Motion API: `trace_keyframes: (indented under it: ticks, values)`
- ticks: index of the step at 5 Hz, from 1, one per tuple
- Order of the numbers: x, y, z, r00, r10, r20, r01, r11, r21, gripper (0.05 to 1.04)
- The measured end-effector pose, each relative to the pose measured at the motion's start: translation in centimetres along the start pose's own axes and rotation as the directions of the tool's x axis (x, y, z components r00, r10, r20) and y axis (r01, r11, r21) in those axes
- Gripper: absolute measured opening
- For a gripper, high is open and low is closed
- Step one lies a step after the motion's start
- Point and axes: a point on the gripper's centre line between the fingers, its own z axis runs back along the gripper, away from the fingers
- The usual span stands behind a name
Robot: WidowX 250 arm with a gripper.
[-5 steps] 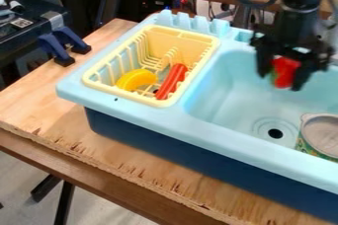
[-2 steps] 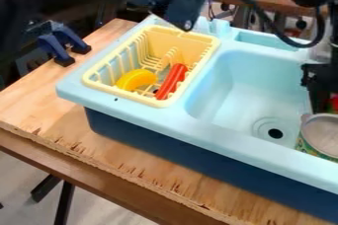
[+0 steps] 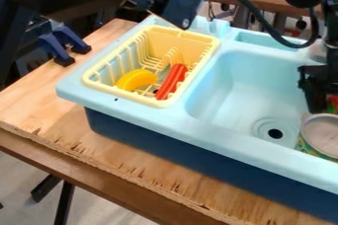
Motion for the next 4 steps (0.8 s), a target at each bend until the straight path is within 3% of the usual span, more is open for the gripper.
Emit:
trace_keyframes:
  ticks: [1, 2, 3, 4]
  values:
    - [-1.0, 0.4, 0.0, 0.999, 0.021, 0.032, -0.022, 1.0, 0.002, 0.996]
    - [-1.3, -0.4, 3.9, 0.979, 0.021, 0.203, -0.005, 0.997, -0.077, 0.997]
    - [-1.5, -0.6, 6.5, 0.969, 0.018, 0.245, -0.001, 0.998, -0.068, 0.998]
    - [-2.8, 0.5, 7.3, 0.979, 0.006, 0.202, -0.012, 0.999, 0.03, 0.998]
